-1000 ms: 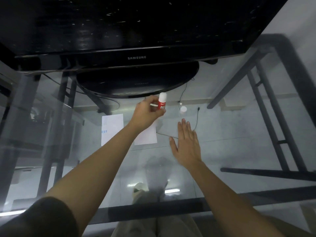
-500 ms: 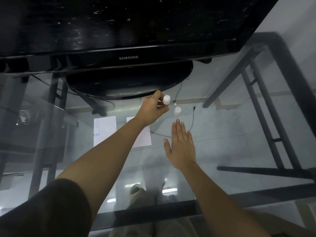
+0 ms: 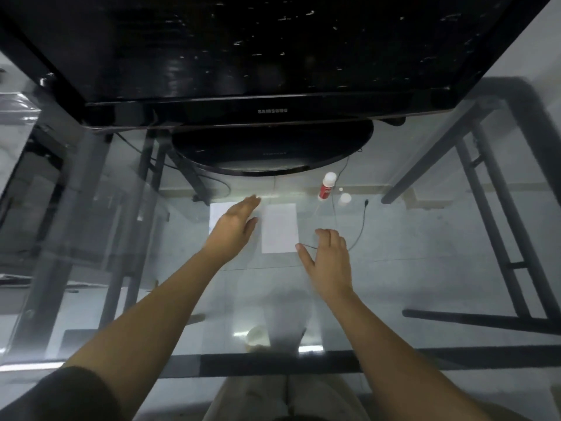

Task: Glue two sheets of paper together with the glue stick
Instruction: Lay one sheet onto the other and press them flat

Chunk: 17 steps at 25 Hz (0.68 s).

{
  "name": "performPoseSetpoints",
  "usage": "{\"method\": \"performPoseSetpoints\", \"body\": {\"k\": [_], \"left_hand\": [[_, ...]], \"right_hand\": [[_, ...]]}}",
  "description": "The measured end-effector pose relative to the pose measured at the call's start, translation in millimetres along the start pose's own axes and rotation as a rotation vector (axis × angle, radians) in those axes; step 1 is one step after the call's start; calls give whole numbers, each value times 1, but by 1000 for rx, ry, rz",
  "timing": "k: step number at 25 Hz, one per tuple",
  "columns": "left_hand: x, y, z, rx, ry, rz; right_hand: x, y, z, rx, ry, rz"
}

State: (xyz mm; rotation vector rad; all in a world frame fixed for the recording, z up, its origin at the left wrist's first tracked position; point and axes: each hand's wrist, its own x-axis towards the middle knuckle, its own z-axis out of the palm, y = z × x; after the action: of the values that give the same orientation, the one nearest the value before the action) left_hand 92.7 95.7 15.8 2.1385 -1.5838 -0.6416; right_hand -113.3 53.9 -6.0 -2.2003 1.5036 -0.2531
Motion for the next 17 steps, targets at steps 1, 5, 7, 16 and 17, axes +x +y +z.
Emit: {"method": "performPoseSetpoints", "body": {"k": [1, 5, 7, 16, 17], "left_hand": [[-12, -12, -4, 35, 13, -21], [-43, -47, -17, 87, 44, -130], [-51, -54, -16, 119, -10, -108], [-50, -57, -11, 166, -8, -54], [-49, -55, -9, 167, -7, -48]], "right_hand": [[-3, -9, 3, 52, -3, 42], [-5, -38, 16, 217, 17, 200], [-2, -46, 19, 240, 35, 240], [7, -52, 17, 409, 21, 338], [6, -50, 17, 395, 19, 315]]}}
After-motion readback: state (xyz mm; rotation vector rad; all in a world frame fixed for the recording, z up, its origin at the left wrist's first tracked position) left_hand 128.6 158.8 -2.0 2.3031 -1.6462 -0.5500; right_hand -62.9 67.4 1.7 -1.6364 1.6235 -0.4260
